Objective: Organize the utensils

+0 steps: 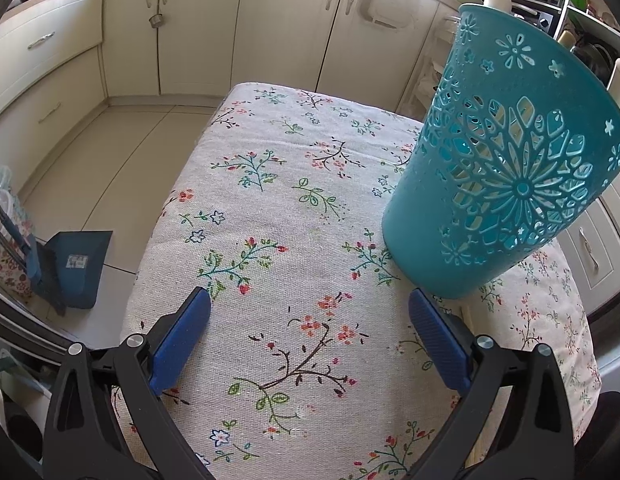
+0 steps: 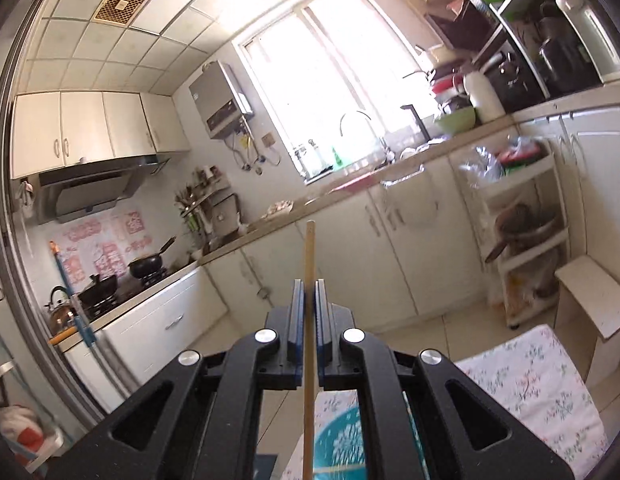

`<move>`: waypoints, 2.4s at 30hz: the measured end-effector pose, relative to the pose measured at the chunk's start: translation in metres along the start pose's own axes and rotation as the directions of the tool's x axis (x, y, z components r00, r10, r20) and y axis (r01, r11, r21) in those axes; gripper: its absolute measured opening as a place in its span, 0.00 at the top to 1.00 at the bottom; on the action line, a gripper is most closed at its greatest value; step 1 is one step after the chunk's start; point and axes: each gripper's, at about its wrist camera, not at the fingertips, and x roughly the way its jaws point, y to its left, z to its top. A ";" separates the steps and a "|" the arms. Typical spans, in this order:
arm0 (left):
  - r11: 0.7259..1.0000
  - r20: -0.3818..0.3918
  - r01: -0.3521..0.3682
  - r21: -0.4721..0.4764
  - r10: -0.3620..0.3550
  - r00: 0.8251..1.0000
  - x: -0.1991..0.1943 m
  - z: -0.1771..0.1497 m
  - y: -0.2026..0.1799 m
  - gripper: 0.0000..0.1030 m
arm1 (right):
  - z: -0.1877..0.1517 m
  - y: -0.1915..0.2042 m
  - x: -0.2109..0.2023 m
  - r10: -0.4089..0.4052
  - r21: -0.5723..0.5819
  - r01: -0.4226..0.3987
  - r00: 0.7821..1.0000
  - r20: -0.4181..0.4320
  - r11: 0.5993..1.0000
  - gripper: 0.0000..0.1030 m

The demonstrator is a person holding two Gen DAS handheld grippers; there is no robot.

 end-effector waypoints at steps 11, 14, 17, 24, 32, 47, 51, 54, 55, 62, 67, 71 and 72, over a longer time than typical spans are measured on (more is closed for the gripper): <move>1.000 0.006 0.014 -0.006 -0.014 1.000 -0.001 0.001 0.000 0.08 | -0.053 -0.009 0.046 -0.137 -0.100 0.134 0.990 -0.028 0.986 0.95; 1.000 0.006 0.013 -0.007 -0.013 1.000 -0.001 0.001 0.000 0.08 | -0.059 -0.013 0.044 -0.154 -0.103 0.150 0.987 -0.036 0.983 0.94; 1.000 0.005 0.013 -0.006 -0.013 1.000 -0.001 0.001 0.001 0.07 | -0.066 -0.014 0.042 -0.161 -0.112 0.154 0.986 -0.055 0.982 0.94; 1.000 0.005 0.009 -0.011 -0.009 1.000 -0.001 0.002 0.001 0.08 | -0.081 -0.012 0.023 -0.147 -0.154 0.127 0.981 -0.129 0.980 0.84; 1.000 0.003 0.000 -0.014 0.000 1.000 0.001 0.002 0.002 0.08 | -0.057 -0.008 -0.049 -0.130 -0.194 0.119 0.990 -0.049 0.974 0.59; 1.000 -0.004 -0.016 -0.009 0.016 1.000 0.000 0.000 0.001 0.08 | -0.207 -0.045 -0.060 -0.193 -0.213 0.084 0.801 -0.567 0.974 0.70; 1.000 -0.004 -0.019 -0.009 0.019 1.000 -0.001 -0.001 0.002 0.08 | -0.227 -0.047 -0.036 -0.199 -0.207 0.087 0.762 -0.616 0.974 0.76; 1.000 -0.002 -0.016 -0.012 0.016 1.000 -0.002 -0.001 0.003 0.08 | -0.231 -0.046 -0.021 -0.203 -0.199 0.097 0.750 -0.630 0.975 0.77; 1.000 -0.003 -0.017 -0.012 0.017 1.000 -0.002 -0.001 0.003 0.08 | -0.233 -0.046 -0.015 -0.211 -0.207 0.100 0.746 -0.632 0.973 0.77; 1.000 -0.001 -0.009 -0.013 0.009 1.000 -0.002 -0.002 0.004 0.08 | -0.248 -0.051 0.000 -0.272 -0.257 0.129 0.691 -0.669 0.958 0.83; 1.000 -0.002 -0.005 -0.010 0.005 1.000 -0.002 -0.001 0.003 0.08 | -0.250 -0.050 -0.003 -0.291 -0.288 0.123 0.689 -0.664 0.950 0.83; 1.000 -0.002 -0.005 -0.010 0.005 1.000 -0.002 -0.001 0.003 0.08 | -0.249 -0.050 -0.010 -0.289 -0.309 0.095 0.678 -0.675 0.946 0.89; 1.000 -0.001 -0.005 -0.010 0.005 1.000 -0.002 -0.001 0.003 0.08 | -0.248 -0.053 -0.014 -0.297 -0.326 0.088 0.675 -0.676 0.941 0.90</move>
